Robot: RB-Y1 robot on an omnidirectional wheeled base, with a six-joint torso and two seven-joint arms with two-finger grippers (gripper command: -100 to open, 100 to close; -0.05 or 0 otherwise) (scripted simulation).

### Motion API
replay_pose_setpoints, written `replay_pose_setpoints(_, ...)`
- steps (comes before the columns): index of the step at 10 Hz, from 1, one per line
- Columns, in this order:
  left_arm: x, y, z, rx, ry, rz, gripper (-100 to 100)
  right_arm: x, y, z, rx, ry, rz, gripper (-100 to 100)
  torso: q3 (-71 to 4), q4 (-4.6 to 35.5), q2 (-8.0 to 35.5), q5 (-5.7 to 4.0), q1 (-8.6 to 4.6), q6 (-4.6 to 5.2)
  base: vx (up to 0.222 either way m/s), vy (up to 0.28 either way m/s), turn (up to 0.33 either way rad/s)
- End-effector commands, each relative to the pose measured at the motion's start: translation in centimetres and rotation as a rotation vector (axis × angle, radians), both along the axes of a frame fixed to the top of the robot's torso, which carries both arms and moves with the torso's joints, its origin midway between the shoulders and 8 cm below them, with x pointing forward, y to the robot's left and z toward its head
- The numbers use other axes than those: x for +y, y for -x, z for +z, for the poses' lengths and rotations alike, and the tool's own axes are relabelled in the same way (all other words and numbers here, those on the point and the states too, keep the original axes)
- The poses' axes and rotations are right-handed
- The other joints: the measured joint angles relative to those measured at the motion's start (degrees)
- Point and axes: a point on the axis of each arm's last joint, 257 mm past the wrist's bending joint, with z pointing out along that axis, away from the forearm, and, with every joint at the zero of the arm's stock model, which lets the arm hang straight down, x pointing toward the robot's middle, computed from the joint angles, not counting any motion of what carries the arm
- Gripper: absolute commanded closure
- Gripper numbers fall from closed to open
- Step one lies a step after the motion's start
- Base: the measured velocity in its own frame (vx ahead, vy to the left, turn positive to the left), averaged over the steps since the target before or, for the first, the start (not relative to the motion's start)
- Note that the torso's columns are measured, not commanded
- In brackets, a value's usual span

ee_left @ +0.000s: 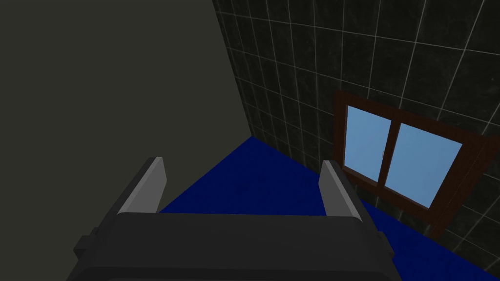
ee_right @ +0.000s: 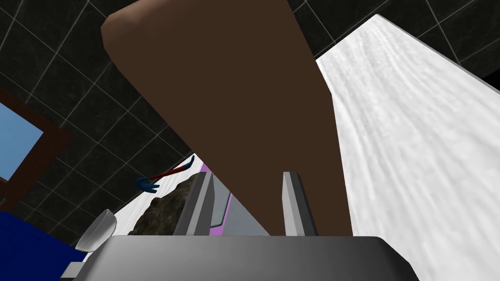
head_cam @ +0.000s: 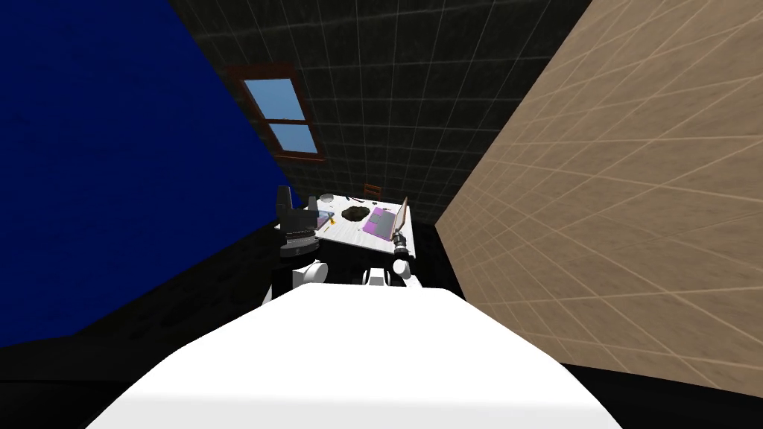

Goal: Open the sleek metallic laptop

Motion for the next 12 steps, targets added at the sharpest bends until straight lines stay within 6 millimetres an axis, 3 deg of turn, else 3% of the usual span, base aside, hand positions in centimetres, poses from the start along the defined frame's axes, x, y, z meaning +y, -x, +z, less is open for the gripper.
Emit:
replay_pose_setpoints(1,0.0,0.0,0.0,0.000,0.000,0.000,0,0.6,-1.1,-0.1,0.014,0.078,0.024,100,-0.02,0.08,-0.03,0.09,0.07,0.11,-0.012,0.072,-0.105)
replay_pose_setpoints(12,0.0,0.0,0.0,0.000,0.000,0.000,0,3.6,-4.7,-0.9,0.077,0.376,0.137,100,-0.30,-0.35,-0.48,-0.01,0.13,-0.12,-0.005,0.076,-0.070)
